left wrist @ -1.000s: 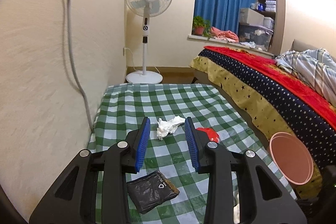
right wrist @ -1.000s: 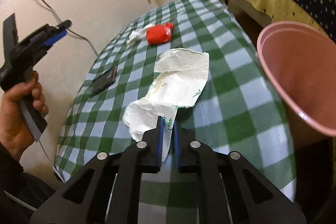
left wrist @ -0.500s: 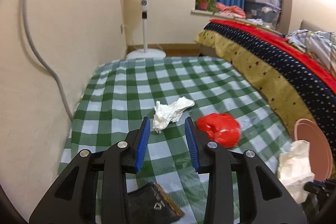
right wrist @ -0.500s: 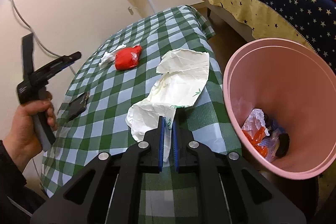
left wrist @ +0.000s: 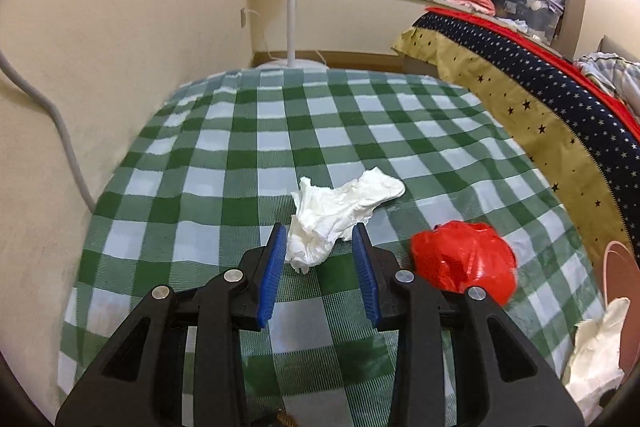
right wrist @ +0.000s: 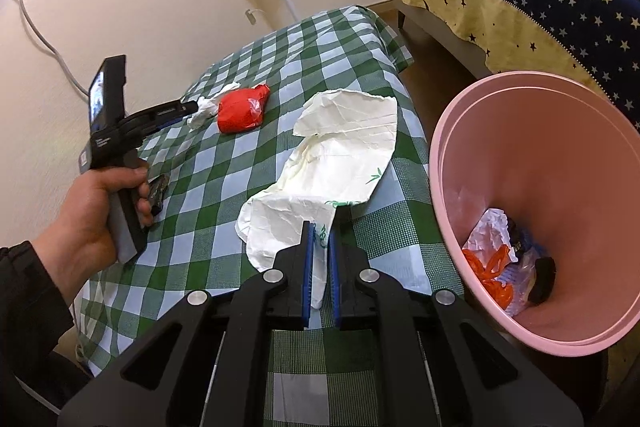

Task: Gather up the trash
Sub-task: 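Grasp the white tissue with the left gripper while the right gripper grasps the white bag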

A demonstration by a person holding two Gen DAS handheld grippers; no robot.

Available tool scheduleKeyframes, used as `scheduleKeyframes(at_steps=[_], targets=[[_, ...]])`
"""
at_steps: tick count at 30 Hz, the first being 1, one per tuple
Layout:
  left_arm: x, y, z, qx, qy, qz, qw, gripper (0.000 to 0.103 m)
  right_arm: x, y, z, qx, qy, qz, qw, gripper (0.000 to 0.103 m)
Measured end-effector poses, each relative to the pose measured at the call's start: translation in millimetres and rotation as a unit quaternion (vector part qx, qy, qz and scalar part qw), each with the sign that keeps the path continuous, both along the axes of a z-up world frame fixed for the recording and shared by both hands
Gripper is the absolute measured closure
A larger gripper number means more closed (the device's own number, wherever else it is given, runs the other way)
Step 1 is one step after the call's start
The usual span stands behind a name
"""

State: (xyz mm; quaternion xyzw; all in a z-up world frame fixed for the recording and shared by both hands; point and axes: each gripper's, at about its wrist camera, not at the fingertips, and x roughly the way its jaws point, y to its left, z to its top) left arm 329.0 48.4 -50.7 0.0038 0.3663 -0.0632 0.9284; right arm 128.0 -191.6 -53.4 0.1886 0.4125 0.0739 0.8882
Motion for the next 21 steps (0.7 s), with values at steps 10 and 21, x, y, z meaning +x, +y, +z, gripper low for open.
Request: scheduleKeyframes(at_steps=[10,21], targets=[[12.7,3.7,-10.6,-0.019,0.035,0.006,0.9992,0.095,-0.5,2.0,2.4,-0.009,-0.005,0.007,1.0,0.095],[-27.2,3.6,25.2,-0.023,0.0,0.009,0.9997,0.096,-10.1,5.8,19.6,-0.043,-0.029,0.02,0.998,0.1]])
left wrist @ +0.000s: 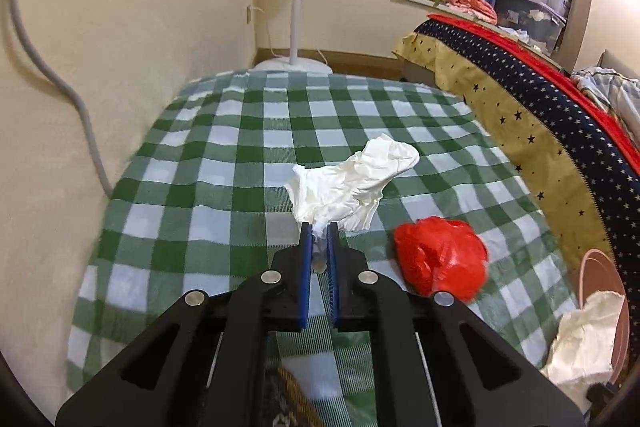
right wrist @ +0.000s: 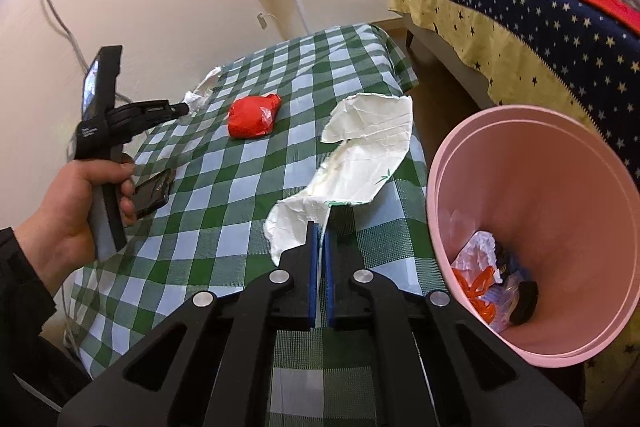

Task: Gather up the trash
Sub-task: 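Grasp the white tissue with the left gripper while the right gripper grasps the white bag, then carry the tissue and white bag over the pink bin with both grippers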

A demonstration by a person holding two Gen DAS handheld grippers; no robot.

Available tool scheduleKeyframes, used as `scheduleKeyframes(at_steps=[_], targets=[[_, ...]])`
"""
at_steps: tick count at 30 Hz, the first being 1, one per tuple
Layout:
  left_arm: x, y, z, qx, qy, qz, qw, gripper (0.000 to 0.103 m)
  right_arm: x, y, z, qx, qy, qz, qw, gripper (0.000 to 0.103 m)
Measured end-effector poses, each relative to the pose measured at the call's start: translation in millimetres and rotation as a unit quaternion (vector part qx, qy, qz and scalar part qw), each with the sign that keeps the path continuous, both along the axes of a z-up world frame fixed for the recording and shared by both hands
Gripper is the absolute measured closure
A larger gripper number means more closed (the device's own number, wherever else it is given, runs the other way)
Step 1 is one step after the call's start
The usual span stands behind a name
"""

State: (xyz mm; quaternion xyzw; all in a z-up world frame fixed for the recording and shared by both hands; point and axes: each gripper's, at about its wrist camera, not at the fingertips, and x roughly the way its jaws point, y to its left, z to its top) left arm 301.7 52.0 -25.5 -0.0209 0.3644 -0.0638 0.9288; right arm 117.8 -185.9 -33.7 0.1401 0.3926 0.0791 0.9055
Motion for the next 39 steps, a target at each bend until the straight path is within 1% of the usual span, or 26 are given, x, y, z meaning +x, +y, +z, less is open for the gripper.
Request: scheduleKeyframes(at_steps=[7,12,20,23,31,39], targets=[[-39.1,3.3,25.5,0.003,-0.023,-0.003,0.9997,0.096,-8.1,-1.8,4.6,-0.011,-0.002,-0.001,1.0,0.101],[-71.9,6.7,40.0,-0.007,-0.036,0.004,0.9993,0.096,-16.7,-3.0,12.5,-0.022,-0.009,0.0,1.0,0.101],[-121.7,-4.6,56.2,0.003,-0.052,0.004,0.9986,0.096,-32.4,-6.8,37.4,-0.044,-0.028,0.003,0.999,0.101],[-138.3,-13.7,59.3,0.008,-0.059,-0.002,0.9982,0.096,-38.6,-8.5,46.0,-0.052,-0.032,0.006,0.998,0.101],[-175.9,-36.0,58.3,0.0,-0.062,-0.011,0.998,0.096,-51.2,-16.4,70.0,-0.076,-0.043,0.01,0.996,0.101],[-198.9,-52.8,62.8,-0.014,-0.065,-0.024,0.9975,0.096,-66.3,-45.3,109.4,-0.094,-0.065,0.003,0.993,0.101]])
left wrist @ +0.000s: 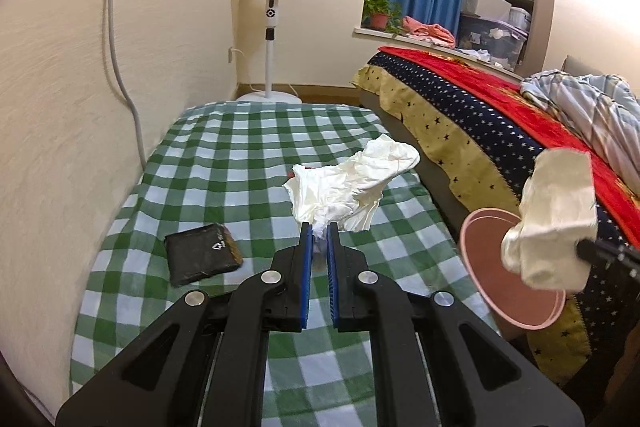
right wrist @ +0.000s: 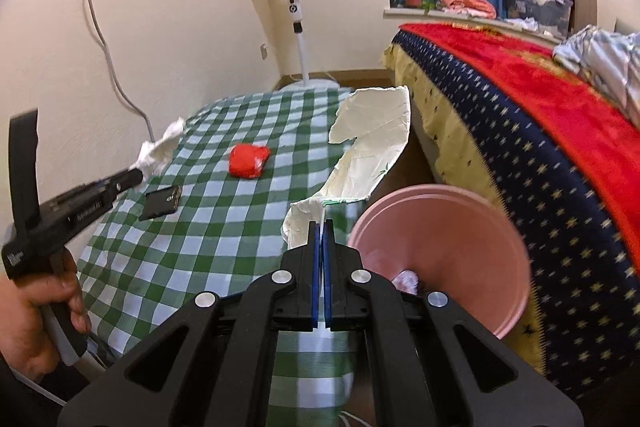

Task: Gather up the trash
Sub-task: 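Carry the tissue and white bag over the pink bin with both grippers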

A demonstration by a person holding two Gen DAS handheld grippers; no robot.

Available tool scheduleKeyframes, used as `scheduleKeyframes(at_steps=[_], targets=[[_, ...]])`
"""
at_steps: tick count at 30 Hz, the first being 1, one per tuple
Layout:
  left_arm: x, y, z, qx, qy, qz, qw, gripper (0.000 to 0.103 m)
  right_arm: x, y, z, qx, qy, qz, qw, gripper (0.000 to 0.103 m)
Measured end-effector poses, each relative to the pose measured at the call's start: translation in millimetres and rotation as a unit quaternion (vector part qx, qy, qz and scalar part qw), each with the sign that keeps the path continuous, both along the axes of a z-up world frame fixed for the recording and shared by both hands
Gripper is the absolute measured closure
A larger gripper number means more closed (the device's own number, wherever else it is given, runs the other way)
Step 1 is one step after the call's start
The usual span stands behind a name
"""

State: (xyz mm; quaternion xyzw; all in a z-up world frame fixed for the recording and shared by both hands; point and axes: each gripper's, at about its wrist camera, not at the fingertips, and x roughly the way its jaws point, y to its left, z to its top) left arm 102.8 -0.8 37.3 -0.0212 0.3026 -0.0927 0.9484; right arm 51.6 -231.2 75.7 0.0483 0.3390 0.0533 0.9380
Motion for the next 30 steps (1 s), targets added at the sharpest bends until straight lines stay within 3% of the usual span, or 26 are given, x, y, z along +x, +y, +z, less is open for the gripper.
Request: scheduleKeyframes(at_steps=[11,19,30], targets=[[-13.4,-31.2,9.1,0.009,-0.014,-0.029,0.9994,0.096,-13.4,-55.4,49.1,-0.033,-0.039,-0.015,0.999,0.101],[-12.2,-53.2,0.7,0.019,-0.005,-0.053,0.9984,0.096,-8.8,-97.1,28.7,-0.012,-0.026,-0.076,0.997,0.101],[-7.7,-102.5,-17.6,0.034,0.007,-0.101,0.9943,0.096,-1.3,-120.3,13.1,0.001,-0.017,-0.119,0.993,0.101]])
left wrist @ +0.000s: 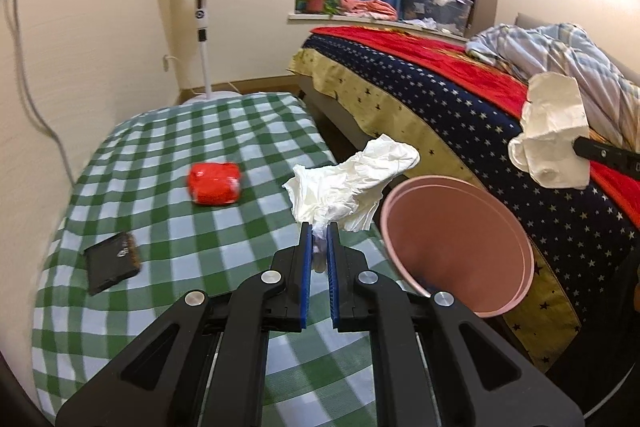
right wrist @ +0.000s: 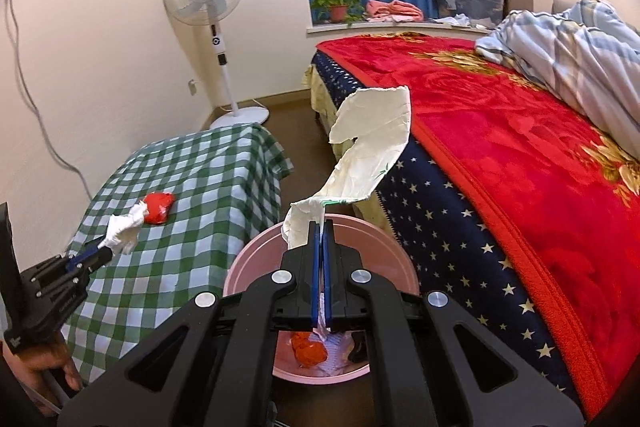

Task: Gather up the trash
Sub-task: 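Carry the tissue and white bag over the pink bin with both grippers, then open the left gripper over the pink bin while the right gripper releases the bag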

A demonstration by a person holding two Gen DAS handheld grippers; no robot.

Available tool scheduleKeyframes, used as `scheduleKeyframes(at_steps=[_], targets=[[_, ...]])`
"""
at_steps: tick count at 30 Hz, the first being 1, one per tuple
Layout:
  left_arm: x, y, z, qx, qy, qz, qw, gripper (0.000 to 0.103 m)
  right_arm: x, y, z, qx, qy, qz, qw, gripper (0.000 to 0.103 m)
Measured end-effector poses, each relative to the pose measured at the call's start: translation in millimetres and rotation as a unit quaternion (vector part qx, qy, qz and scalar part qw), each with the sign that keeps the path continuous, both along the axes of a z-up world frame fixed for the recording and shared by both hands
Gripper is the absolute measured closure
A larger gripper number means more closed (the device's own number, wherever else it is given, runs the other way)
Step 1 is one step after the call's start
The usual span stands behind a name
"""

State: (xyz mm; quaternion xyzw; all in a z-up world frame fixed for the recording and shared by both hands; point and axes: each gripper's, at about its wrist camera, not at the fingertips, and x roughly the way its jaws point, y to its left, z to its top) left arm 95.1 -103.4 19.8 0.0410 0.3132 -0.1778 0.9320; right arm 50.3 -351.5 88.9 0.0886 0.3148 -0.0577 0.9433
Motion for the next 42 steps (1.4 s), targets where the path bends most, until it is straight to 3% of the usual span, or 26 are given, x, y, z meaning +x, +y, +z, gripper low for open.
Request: scheduleKeyframes(at_steps=[27,29,32,34,41,42], targets=[[22.0,-106.4,-37.3,0.007,0.034,-0.087,0.9956,0.096,20.9,-11.5,-27.0,-0.014,0.048,-0.021,0.999,0.101],[21.2,-110.1,-37.6,0.001,0.035,-0.098,0.9946,0.094,22.2,-11.2,-29.8,-0.014,0.056,-0.021,0.998,0.098],[20.2,-111.5,-37.9,-0.014,0.04,-0.111,0.993,0.081,23.1,-13.7,-32.5,-0.018,0.065,-0.033,0.997,0.088],[19.7,-110.1,-37.2,-0.015,0.038,-0.111,0.993,0.081,21.8,-16.1,-31.3,-0.018,0.062,-0.043,0.997,0.059],[20.6,-89.4,-33.6,-0.02,0.034,-0.085,0.9956,0.081,17.2,-14.0,-29.4,-0.02,0.052,-0.047,0.997,0.055],[21.4,-85.9,-32.0,-0.022,0.032,-0.08,0.9961,0.081,16.2,-13.4,-28.7,-0.021,0.049,-0.046,0.998,0.05]])
